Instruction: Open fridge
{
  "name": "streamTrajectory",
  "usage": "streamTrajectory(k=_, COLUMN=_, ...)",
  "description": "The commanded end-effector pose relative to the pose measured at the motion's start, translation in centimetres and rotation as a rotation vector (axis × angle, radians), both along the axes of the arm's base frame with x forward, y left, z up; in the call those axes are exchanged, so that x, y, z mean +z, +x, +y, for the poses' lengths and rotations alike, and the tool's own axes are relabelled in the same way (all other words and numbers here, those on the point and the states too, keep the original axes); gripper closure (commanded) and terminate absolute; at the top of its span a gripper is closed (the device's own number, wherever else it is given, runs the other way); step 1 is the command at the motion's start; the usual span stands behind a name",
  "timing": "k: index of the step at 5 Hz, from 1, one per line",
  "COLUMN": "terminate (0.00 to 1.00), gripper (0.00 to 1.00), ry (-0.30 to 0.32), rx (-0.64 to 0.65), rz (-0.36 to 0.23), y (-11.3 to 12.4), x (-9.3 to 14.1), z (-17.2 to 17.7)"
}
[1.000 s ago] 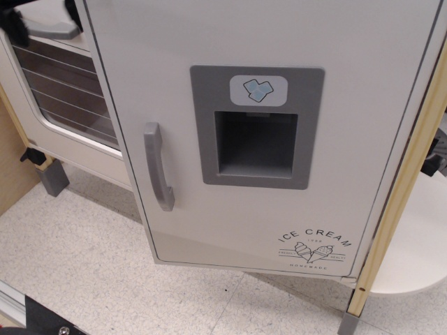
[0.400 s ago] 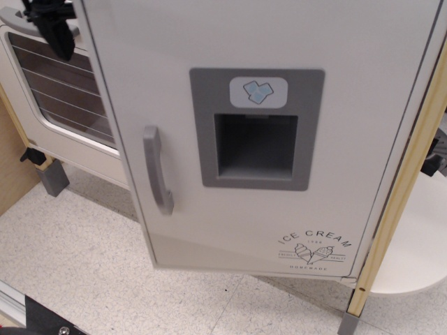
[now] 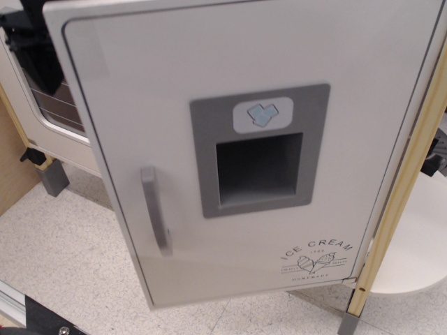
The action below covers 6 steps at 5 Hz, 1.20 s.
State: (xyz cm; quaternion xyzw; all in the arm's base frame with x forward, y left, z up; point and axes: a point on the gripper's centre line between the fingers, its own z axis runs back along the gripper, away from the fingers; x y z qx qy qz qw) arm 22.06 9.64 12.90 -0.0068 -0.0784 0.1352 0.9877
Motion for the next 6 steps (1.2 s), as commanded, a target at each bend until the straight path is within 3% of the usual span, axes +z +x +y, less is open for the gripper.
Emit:
streamTrajectory(k=1, terminate=0.00, gripper=0.00, ry=0.010, rx=-0.186, rz=-0.020, y=-3.4, x=0.5, z=-4.0)
streamTrajectory(k=2, terminate=0.00, gripper=0.00, ry=-0.013, rx=-0.259, rz=-0.011, y=-4.8, x=0.3, z=-6.6)
streamTrajectory(k=3, terminate=0.00, gripper=0.00, ry=0.023, rx=-0.294, rz=-0.022, y=-5.8, x=-1.0, z=-9.4)
streamTrajectory(k=5, terminate=0.00, gripper=0.00, ry=-0.004, rx=-0.439, rz=-0.044, y=-7.2, x=-2.6, z=-11.3)
streamTrajectory(k=6, terminate=1.00, gripper=0.00, ry=-0.004, rx=-0.439, rz=-0.044, y=-7.2, x=-2.6, z=-11.3)
